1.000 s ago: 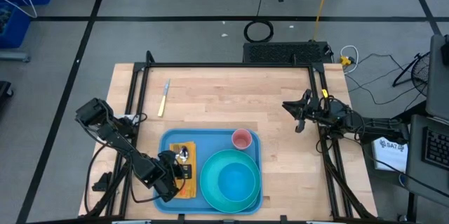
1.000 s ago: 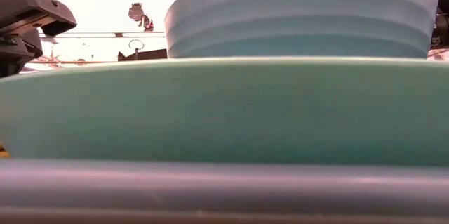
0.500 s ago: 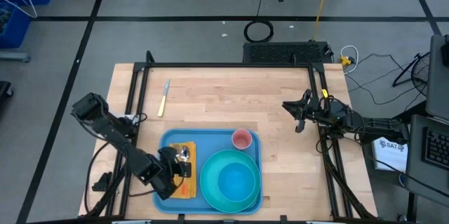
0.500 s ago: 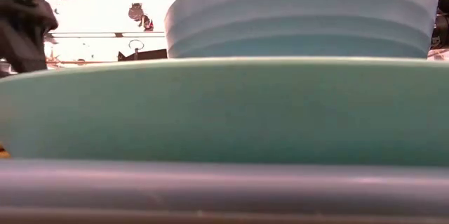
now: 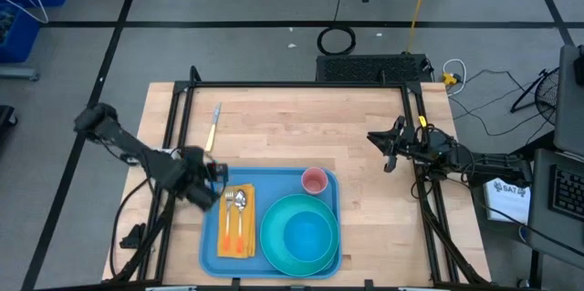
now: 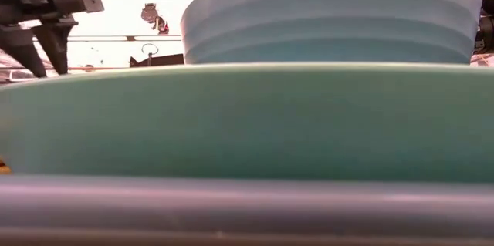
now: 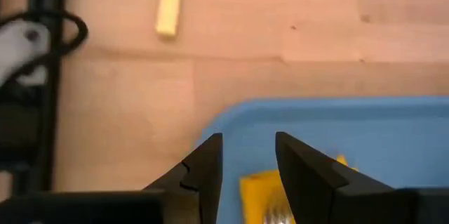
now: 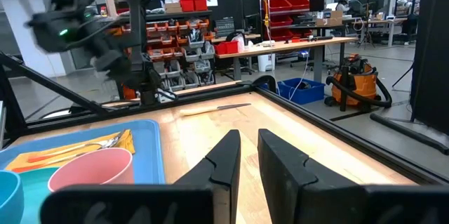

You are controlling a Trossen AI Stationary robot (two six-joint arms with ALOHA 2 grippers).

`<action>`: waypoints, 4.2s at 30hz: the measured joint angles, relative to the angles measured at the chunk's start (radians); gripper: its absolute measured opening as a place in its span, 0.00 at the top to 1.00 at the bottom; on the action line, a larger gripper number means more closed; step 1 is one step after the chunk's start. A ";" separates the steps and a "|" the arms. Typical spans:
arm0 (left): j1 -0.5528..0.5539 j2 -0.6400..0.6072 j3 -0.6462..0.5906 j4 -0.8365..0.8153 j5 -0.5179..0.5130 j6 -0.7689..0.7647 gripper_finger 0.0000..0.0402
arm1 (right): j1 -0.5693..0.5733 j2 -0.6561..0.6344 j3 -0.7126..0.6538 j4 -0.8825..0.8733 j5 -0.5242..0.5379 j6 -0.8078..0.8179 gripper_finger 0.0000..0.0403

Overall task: Set up tray
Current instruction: Put the brown knife to the right of the orange spoon on the yellow napkin

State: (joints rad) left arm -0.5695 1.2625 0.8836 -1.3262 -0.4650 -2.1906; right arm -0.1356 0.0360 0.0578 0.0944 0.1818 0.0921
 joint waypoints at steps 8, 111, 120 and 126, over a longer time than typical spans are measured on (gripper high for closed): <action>0.399 -0.194 -0.087 0.033 0.097 0.450 0.66 | 0.000 0.000 0.000 0.000 0.000 0.000 0.89; 1.272 0.116 -0.287 0.569 0.350 1.441 0.85 | 0.000 0.000 0.000 0.000 0.000 0.000 0.89; 1.064 -0.118 -0.291 0.581 0.435 1.316 0.85 | 0.000 0.000 0.000 0.000 0.000 0.000 0.89; 0.696 -0.290 -0.291 0.611 0.329 0.986 0.85 | 0.000 0.000 0.000 -0.001 0.000 0.000 0.89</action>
State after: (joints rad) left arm 0.1262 0.9726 0.5927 -0.7147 -0.1363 -1.2042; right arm -0.1360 0.0357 0.0578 0.0937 0.1818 0.0924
